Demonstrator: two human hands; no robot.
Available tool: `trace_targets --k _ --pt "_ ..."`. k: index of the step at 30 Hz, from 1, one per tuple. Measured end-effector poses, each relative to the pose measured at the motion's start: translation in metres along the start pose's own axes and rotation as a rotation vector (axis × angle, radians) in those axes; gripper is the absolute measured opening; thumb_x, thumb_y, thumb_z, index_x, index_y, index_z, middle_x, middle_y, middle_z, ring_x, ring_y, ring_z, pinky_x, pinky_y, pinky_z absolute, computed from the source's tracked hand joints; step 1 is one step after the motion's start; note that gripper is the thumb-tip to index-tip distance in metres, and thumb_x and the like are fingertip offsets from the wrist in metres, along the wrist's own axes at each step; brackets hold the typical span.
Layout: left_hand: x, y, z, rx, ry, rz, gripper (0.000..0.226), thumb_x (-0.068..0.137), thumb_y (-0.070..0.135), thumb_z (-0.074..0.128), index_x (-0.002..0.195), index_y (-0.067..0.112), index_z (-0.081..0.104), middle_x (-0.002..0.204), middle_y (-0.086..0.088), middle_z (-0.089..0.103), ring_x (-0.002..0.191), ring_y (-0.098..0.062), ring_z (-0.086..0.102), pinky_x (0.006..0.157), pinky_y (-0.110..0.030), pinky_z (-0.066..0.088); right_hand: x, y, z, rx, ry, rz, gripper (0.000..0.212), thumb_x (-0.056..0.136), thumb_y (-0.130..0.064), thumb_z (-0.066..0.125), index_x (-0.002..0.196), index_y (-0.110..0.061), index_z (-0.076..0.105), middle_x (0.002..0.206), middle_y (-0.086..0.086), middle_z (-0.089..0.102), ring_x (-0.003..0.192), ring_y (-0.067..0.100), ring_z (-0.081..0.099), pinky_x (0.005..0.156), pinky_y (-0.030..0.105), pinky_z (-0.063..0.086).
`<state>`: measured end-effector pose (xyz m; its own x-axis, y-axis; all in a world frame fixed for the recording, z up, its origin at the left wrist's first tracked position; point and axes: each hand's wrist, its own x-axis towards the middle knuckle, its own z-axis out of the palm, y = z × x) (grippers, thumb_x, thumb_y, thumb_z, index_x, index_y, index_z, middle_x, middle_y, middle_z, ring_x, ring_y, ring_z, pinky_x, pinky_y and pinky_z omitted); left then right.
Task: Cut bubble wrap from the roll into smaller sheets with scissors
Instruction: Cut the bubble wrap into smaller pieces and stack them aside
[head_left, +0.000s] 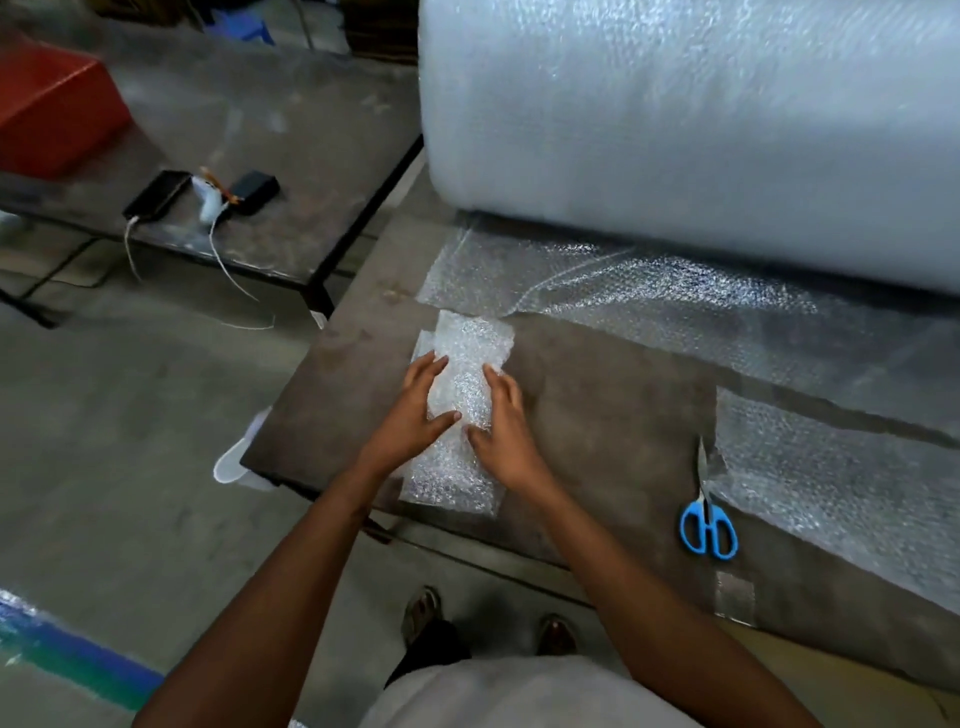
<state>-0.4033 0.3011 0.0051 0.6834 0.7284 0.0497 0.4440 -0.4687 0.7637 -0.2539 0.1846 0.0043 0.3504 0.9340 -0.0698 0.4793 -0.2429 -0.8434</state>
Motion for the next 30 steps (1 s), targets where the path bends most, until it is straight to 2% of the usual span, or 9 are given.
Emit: trace_targets --k 4,8,10,13,15,19,23,27,30 --pt "0.022 -0.032 -0.014 0.082 -0.113 -0.023 0.09 0.096 0.022 0.081 0.168 0.009 0.028 0.176 -0.015 0.011 0.162 -0.027 0.019 0.126 -0.025 0.022 0.028 -0.007 0.027 -0.215 0.044 0.108 0.091 0.099 -0.021 0.07 0.17 -0.025 0.015 0.175 0.004 0.005 0.161 0.031 0.018 0.13 0.055 0.023" --pt "0.038 -0.053 -0.024 0.527 -0.244 -0.06 0.082 0.104 0.057 0.06 0.172 0.032 0.021 0.18 -0.011 -0.001 0.159 -0.039 0.018 0.126 -0.053 0.02 0.035 -0.013 0.042 -0.56 0.078 0.258 0.08 0.099 -0.052 0.058 0.167 -0.029 0.024 0.176 0.014 0.002 0.15 0.039 0.028 0.12 0.056 0.029" --pt "0.04 -0.057 -0.028 0.56 -0.206 -0.028 0.072 0.108 0.061 0.047 0.171 0.039 0.019 0.181 -0.004 -0.007 0.161 -0.034 0.016 0.126 -0.057 0.019 0.032 -0.017 0.048 -0.639 0.154 0.243 0.079 0.098 -0.056 0.053 0.167 -0.025 0.027 0.177 0.016 0.002 0.149 0.04 0.03 0.117 0.058 0.031" --pt "0.043 -0.06 -0.025 0.457 -0.071 0.13 0.062 0.114 0.05 0.039 0.171 0.038 0.02 0.182 0.005 -0.001 0.165 -0.021 0.016 0.124 -0.057 0.027 0.028 -0.023 0.055 -0.659 0.254 0.137 0.079 0.102 -0.055 0.041 0.17 -0.022 0.019 0.18 0.008 -0.007 0.164 0.035 0.008 0.124 0.061 0.023" --pt "0.047 -0.061 -0.018 0.459 -0.074 0.201 0.058 0.114 0.044 0.032 0.171 0.035 0.023 0.181 0.008 0.008 0.165 -0.014 0.02 0.124 -0.051 0.031 0.028 -0.023 0.064 -0.695 0.238 0.068 0.076 0.105 -0.049 0.036 0.171 -0.02 0.013 0.18 0.004 -0.007 0.166 0.028 -0.005 0.128 0.058 0.015" --pt "0.047 -0.067 -0.003 0.578 -0.203 0.238 0.063 0.112 0.046 0.016 0.173 0.03 0.015 0.181 0.006 0.007 0.167 -0.017 0.01 0.133 -0.046 0.02 0.024 -0.004 0.084 -0.694 0.167 0.103 0.072 0.108 -0.044 0.031 0.171 -0.014 0.015 0.179 0.003 0.005 0.166 0.022 0.001 0.13 0.056 0.019" --pt "0.048 -0.074 -0.001 0.602 -0.184 0.27 0.06 0.115 0.044 0.023 0.173 0.029 0.015 0.181 0.004 0.008 0.167 -0.017 0.01 0.132 -0.045 0.015 0.023 0.003 0.085 -0.653 0.146 0.114 0.073 0.109 -0.047 0.029 0.172 -0.018 0.005 0.18 -0.002 -0.001 0.166 0.017 -0.003 0.132 0.049 0.011" --pt "0.051 -0.055 -0.004 0.606 -0.118 0.296 0.053 0.113 0.038 0.036 0.164 0.023 0.043 0.174 -0.005 0.034 0.16 -0.025 0.034 0.125 -0.051 0.027 0.021 0.002 0.069 -0.594 0.133 0.063 0.07 0.111 -0.044 0.032 0.172 -0.02 0.008 0.18 -0.003 0.004 0.166 0.014 0.0 0.131 0.047 0.015" --pt "0.043 -0.019 0.007 0.483 -0.025 0.373 0.041 0.112 0.033 0.043 0.149 0.024 0.059 0.162 -0.004 0.052 0.151 -0.023 0.046 0.118 -0.046 0.031 0.005 0.007 0.044 -0.614 0.249 0.029 0.061 0.112 -0.039 0.034 0.168 -0.02 0.026 0.176 -0.002 0.025 0.164 0.013 0.014 0.127 0.045 0.021"
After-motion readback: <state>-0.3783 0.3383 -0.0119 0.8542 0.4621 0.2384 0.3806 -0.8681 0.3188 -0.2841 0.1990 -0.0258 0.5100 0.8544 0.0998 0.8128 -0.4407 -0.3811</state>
